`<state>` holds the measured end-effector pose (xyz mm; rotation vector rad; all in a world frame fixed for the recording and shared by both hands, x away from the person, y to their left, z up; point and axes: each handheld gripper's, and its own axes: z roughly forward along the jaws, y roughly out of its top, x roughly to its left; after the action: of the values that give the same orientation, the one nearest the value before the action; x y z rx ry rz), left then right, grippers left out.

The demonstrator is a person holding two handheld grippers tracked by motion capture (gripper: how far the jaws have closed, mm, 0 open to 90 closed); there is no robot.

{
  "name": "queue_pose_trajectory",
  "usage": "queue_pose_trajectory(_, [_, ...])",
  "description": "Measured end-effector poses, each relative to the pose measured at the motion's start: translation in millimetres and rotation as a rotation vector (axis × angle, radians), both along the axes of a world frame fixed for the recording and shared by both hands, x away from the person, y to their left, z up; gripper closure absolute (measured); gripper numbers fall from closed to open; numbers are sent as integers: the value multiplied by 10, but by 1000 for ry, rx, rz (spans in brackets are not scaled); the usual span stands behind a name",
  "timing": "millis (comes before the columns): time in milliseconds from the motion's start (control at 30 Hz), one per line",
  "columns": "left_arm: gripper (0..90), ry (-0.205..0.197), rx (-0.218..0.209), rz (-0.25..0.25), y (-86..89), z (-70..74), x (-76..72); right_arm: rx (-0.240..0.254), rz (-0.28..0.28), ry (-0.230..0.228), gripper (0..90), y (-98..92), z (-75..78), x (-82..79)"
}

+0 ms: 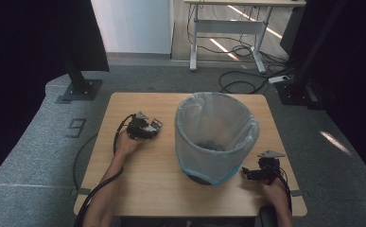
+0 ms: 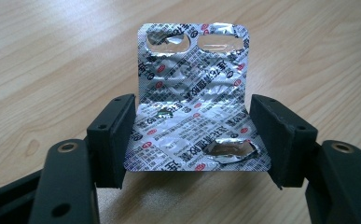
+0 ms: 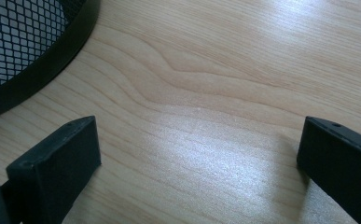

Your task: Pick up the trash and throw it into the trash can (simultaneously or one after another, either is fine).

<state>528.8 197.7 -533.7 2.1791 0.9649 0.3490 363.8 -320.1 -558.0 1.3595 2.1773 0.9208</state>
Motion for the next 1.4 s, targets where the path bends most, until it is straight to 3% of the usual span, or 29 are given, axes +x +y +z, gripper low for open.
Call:
queue_pose_trajectory(433, [341,6,-16,-18,7,232,-73,0,0,0,0,0,0,0])
queue_pose_trajectory(1400, [341,-33,-47,-70,40,1118,-290,0,0,0,0,0,0,0])
